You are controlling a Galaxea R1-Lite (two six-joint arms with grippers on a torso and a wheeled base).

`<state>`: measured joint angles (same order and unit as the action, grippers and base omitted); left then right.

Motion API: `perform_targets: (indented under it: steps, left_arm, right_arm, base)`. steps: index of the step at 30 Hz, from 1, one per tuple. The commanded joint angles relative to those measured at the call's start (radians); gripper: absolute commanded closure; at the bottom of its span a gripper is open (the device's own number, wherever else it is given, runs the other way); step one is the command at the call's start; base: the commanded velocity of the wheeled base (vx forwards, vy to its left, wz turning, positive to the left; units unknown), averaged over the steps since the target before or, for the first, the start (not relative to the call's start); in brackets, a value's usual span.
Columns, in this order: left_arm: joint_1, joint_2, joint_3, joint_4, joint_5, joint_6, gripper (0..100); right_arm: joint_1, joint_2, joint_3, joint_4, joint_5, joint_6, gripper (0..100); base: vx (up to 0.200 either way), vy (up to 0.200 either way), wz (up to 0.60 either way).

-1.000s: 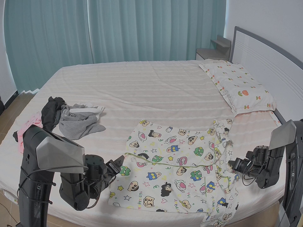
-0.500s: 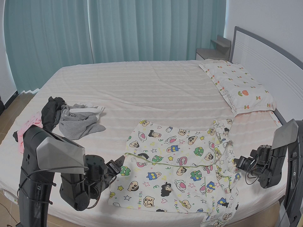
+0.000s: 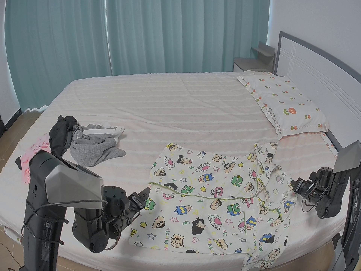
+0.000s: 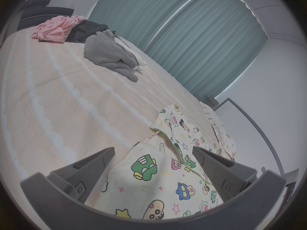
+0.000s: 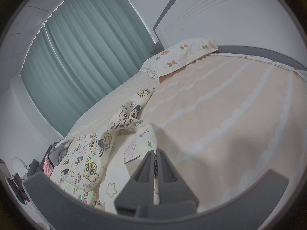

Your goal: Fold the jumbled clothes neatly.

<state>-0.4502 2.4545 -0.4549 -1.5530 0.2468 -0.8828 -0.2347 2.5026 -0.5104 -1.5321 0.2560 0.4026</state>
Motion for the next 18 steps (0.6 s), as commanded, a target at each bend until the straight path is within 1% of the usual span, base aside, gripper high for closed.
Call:
perform_targets:
  steps: [1,9,18]
  left_arm:
    - [0.001,0.005,-0.001,-0.015,0.000,0.001,0]
    - [0.001,0.006,-0.002,-0.015,0.000,0.001,0]
    - [0.001,0.006,-0.002,-0.016,0.000,0.001,0]
  right_arm:
    - [-0.048,-0.004,-0.040,0.040,0.000,-0.019,100]
    - [-0.100,-0.004,-0.106,0.099,0.000,-0.021,100]
    - [-0.124,-0.004,-0.132,0.132,-0.001,-0.021,100]
  base:
    - [0.000,0.000,0.00]
    - [0.000,0.000,0.00]
    - [0.000,0.000,0.00]
